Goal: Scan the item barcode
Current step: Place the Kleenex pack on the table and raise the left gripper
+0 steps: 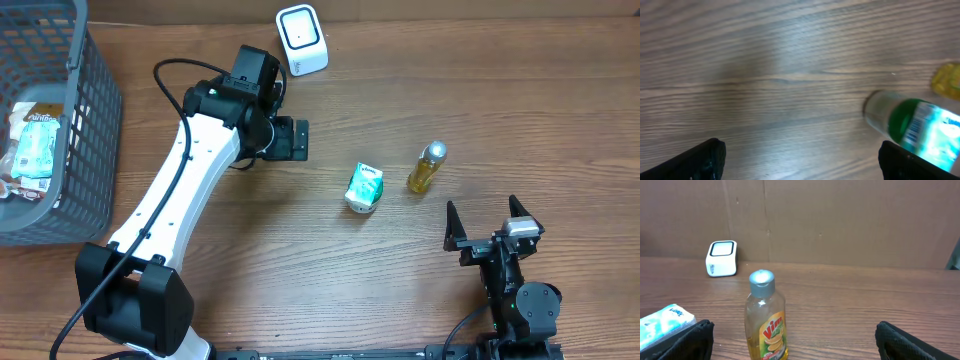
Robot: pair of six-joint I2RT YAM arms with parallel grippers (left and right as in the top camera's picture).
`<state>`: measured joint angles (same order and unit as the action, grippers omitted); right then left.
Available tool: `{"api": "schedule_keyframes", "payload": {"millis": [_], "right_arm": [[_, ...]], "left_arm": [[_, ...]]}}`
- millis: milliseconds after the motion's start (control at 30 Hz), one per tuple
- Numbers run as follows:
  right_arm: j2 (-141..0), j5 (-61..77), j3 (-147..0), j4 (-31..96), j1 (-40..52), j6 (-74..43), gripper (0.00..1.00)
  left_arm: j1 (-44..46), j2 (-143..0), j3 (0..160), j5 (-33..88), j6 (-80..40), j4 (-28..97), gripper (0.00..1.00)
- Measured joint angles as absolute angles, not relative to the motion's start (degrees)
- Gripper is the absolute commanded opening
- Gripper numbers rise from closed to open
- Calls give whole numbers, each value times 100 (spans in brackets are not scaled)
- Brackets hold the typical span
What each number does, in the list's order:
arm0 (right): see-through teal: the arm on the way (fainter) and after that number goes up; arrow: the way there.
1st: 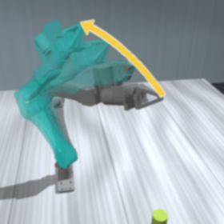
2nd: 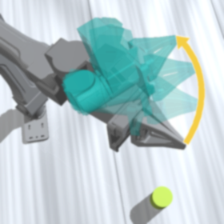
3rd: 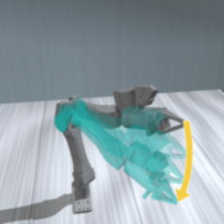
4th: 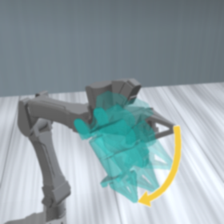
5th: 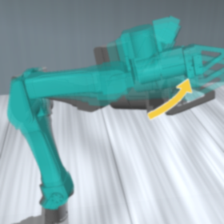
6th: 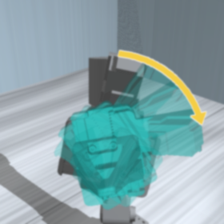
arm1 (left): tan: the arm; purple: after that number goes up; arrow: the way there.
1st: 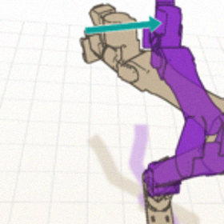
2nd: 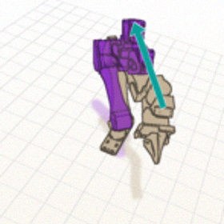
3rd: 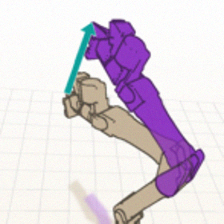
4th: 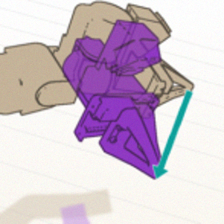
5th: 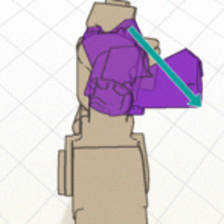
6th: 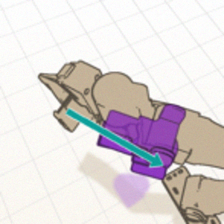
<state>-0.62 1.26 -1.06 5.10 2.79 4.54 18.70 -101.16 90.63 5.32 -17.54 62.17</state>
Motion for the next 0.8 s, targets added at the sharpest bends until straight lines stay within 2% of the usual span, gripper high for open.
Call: {"api": "schedule_keyframes", "payload": {"millis": [800], "right_arm": [[-62,123,-106,513,279,451,100]], "left_arm": [[1870,-10116,9063,-73,-1737,6222,99]]}}
